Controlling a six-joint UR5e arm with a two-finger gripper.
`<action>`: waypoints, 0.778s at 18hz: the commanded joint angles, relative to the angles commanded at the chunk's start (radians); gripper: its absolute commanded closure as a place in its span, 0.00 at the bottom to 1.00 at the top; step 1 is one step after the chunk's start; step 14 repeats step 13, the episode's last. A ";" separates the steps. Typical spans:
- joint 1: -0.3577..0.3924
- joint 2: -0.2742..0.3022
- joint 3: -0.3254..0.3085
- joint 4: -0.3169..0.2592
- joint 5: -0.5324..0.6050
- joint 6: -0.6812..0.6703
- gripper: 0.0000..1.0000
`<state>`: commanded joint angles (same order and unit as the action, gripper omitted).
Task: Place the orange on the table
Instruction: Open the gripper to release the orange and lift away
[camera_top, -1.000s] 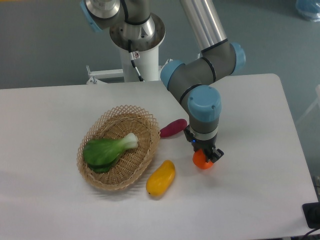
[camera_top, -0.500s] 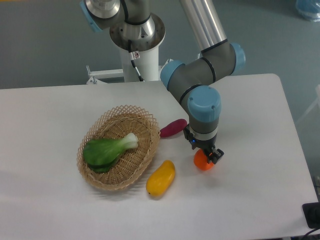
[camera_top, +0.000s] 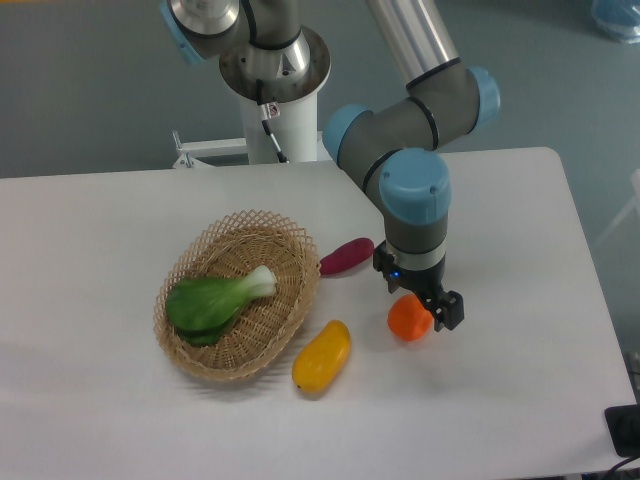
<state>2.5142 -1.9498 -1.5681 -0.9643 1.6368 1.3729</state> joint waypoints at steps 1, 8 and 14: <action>0.000 -0.001 0.055 -0.098 0.002 0.002 0.00; 0.046 0.035 0.243 -0.444 -0.044 0.176 0.00; 0.132 0.087 0.234 -0.484 -0.152 0.267 0.00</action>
